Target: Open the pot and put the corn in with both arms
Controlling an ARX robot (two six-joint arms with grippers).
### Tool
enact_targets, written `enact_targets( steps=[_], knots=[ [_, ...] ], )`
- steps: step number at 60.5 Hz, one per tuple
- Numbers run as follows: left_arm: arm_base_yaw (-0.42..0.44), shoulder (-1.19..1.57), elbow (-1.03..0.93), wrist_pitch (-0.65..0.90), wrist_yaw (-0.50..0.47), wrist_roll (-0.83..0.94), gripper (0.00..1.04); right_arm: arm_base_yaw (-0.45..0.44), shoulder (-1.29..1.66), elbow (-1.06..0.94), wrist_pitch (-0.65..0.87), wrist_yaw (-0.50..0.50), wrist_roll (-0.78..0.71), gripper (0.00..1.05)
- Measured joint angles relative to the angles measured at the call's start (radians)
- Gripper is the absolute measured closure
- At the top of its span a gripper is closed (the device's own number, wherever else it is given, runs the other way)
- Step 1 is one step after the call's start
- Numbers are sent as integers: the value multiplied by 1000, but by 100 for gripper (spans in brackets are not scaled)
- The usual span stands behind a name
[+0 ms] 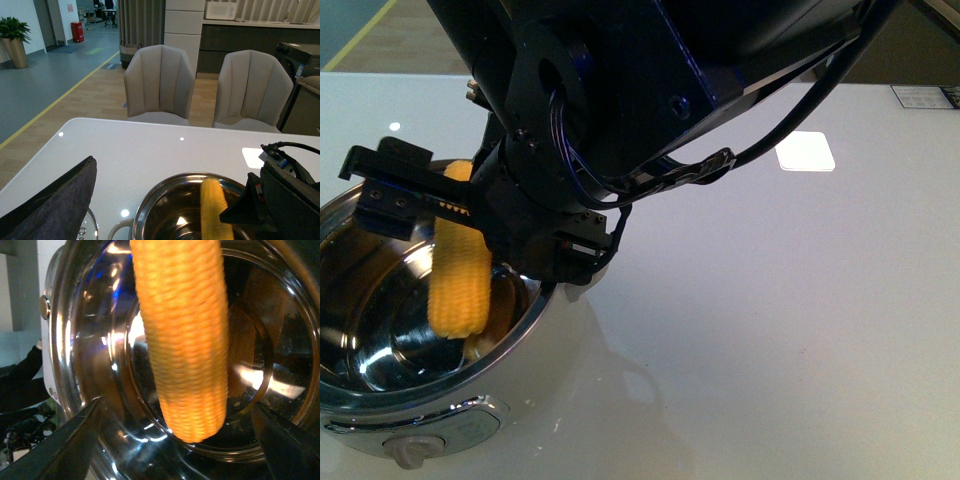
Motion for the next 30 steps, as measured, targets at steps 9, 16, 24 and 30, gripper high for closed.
enact_targets(
  steps=[9,16,24,30],
  knots=[
    [0,0,0,0,0,0,7,-27,-57,-68,43,15,13,9],
    [0,0,0,0,0,0,7,-76,-148,-153,102,30,43,9],
    [0,0,0,0,0,0,7,-164,-317,-288,210,37,84,9],
    [0,0,0,0,0,0,7,-240,-454,-393,233,55,82,9]
  ],
)
